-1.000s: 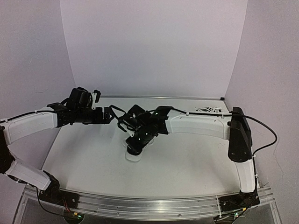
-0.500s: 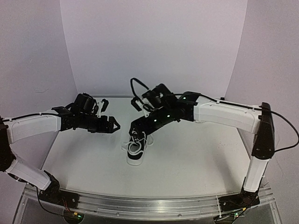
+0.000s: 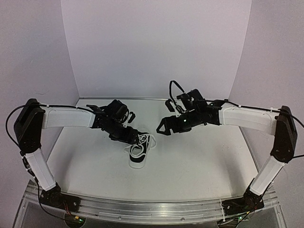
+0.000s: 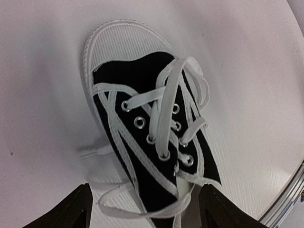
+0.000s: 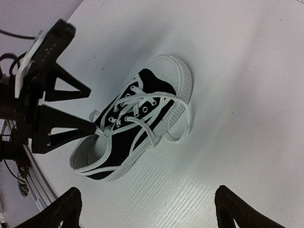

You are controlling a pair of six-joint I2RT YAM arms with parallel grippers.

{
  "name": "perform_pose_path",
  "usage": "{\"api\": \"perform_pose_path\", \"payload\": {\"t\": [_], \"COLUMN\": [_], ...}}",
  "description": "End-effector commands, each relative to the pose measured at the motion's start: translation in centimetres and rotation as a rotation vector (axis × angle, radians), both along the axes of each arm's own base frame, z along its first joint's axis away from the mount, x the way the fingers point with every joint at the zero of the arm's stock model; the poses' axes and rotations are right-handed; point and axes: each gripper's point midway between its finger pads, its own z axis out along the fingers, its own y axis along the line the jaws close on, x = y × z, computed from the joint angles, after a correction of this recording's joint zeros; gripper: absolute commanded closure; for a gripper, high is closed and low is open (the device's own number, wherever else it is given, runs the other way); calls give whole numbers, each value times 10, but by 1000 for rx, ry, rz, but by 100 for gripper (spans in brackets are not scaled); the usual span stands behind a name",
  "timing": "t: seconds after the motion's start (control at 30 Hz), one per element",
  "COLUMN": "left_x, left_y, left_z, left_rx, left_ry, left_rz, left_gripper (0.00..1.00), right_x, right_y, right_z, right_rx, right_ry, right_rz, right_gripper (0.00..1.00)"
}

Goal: Tie the shoes

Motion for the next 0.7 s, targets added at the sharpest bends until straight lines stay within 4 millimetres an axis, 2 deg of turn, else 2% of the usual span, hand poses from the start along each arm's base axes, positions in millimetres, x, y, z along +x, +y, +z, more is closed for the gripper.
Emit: {"api": "perform_pose_path", "payload": {"t": [0.0, 0.1, 0.2, 0.37, 0.43, 0.5, 0.57, 0.67], "left_x": [7, 5, 4, 5, 9, 15, 21, 27], "left_y": [-10, -9, -9, -17, -19, -17, -17, -9], "left_z": [-6, -15, -23, -18, -7, 10, 37, 98], "left_rx": [19, 45, 62, 29, 3, -44, -155, -428], "left_ry": [15, 45, 75, 87, 72, 52, 23, -9], "left_rz": [-33, -31, -35, -46, -39, -27, -25, -31], "left_gripper": [20, 20, 27, 60, 76, 96, 100, 100], "right_x": [4, 5, 7, 9, 10, 12, 13, 12], "right_y": [-5, -11, -14, -14, -14, -14, -14, -16], "right_z": [16, 10, 8, 3, 4, 7, 15, 38], "right_rx": [68, 68, 79, 78, 83, 95, 112, 149], "right_ry": [-29, -22, -21, -27, -33, -42, -61, -122], "right_rz": [-11, -17, -15, -1, 5, 9, 17, 30], "right_gripper": [7, 7, 7, 6, 6, 7, 7, 7]}}
